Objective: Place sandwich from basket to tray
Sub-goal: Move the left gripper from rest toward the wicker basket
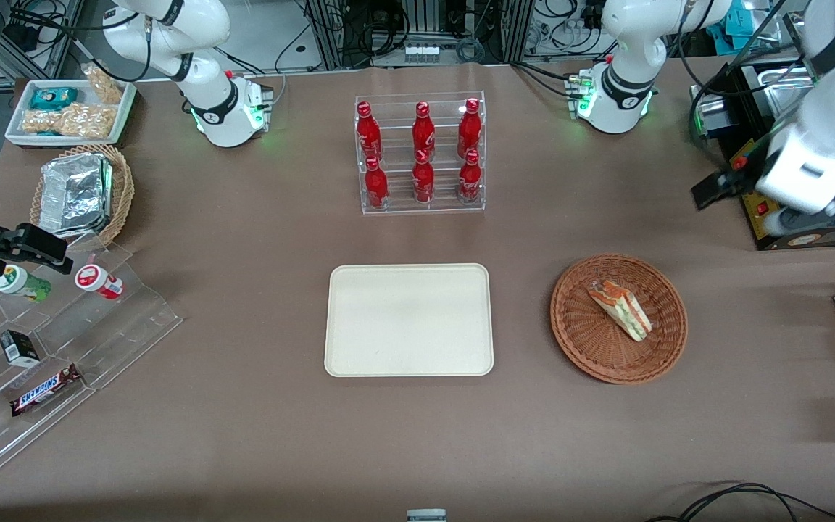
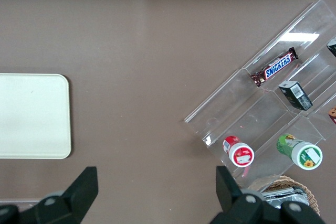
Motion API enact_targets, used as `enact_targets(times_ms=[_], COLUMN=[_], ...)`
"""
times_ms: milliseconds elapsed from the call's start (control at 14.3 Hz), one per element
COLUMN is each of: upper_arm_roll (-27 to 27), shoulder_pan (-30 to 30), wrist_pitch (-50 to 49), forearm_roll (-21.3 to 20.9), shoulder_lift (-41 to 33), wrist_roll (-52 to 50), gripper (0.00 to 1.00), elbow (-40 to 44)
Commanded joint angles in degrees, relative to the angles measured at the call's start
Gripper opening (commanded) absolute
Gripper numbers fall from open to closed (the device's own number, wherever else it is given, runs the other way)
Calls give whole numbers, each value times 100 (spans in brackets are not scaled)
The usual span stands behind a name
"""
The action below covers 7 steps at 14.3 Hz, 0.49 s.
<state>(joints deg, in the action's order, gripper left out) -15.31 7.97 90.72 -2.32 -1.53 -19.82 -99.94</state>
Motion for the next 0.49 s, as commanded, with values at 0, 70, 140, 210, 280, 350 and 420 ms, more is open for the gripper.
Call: enact_targets(times_ms=[0,70,140,210,280,350,420], upper_arm_roll=[37,37,37,37,37,37,37], shoulder_pan=[-6,12,21,21,29,30,30], wrist_pitch=[1556,2111,2508,2808,2994,3196,3398], forearm_roll=[56,65,73,82,82,82,82], shoulder_lift=[-199,-120,20,221,450,661,863], wrist_roll=[-851,-1448,-1950,-2442,-2804,-3034,-3236], gripper=[100,100,100,100,100,100,100], elbow=[-1305,-1613,-1764,-1835,-1827,-1810,-1818])
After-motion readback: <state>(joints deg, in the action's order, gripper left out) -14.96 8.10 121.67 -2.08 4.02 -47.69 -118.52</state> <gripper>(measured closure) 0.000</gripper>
